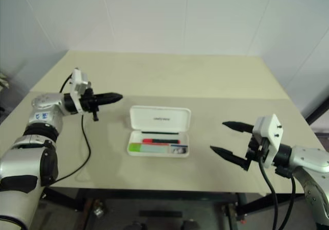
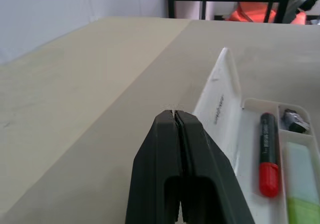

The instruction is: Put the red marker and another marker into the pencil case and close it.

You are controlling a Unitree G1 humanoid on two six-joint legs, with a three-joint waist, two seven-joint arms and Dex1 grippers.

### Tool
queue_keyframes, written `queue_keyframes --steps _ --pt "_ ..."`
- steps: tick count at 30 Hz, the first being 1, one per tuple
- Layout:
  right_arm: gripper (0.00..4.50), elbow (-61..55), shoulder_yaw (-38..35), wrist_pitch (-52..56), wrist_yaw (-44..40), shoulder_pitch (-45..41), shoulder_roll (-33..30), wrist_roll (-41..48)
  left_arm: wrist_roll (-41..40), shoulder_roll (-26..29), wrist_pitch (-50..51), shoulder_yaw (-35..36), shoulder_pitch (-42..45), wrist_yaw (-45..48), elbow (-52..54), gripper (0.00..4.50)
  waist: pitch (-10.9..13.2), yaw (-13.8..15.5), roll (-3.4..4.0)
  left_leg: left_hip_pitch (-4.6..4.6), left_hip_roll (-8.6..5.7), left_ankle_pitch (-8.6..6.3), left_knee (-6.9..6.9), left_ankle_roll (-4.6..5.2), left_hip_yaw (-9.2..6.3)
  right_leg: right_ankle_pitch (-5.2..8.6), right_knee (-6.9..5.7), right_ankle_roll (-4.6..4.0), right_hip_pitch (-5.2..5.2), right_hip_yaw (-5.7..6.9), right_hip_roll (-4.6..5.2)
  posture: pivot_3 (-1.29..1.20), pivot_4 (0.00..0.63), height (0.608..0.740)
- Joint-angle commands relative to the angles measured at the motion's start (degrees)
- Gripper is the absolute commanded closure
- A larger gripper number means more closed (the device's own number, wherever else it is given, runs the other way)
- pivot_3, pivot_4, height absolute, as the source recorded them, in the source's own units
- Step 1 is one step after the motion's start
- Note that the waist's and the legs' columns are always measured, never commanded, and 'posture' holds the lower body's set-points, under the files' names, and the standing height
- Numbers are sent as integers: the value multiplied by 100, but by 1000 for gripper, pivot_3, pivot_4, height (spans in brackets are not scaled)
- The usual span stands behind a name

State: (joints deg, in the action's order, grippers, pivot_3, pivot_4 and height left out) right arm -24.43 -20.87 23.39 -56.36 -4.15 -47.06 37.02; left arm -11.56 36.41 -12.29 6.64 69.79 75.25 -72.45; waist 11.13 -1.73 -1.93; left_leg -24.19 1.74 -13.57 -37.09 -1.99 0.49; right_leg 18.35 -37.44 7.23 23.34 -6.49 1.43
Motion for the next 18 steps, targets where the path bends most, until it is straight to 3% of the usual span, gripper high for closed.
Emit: queue_keyframes --steps 1,5,14,18 --pt "0 -93 -188 -124 22 -43 -65 32 268 44 32 17 238 -460 -116 4466 0 -2 0 0 0 0 1 0 1 0 0 0 0 0 0 0 150 740" --pt "0 -117 -257 -118 40 14 -83 23 782 -92 293 -227 328 -1224 -298 4466 0 8 0 0 0 0 0 0 1 0 -1 1 1 0 0 0 150 740" --pt "0 -146 -285 -116 131 41 -86 4 1183 -450 1119 -258 371 -1602 -482 4466 1 4 -1 -1 -2 0 1 0 2 0 -2 2 2 -1 0 0 150 740" --pt "0 -181 -310 -114 170 86 -88 4 1292 -615 1439 -333 406 -1364 -474 4466 1 7 -2 -1 -2 0 1 0 3 0 -4 2 3 -1 -1 0 150 740"
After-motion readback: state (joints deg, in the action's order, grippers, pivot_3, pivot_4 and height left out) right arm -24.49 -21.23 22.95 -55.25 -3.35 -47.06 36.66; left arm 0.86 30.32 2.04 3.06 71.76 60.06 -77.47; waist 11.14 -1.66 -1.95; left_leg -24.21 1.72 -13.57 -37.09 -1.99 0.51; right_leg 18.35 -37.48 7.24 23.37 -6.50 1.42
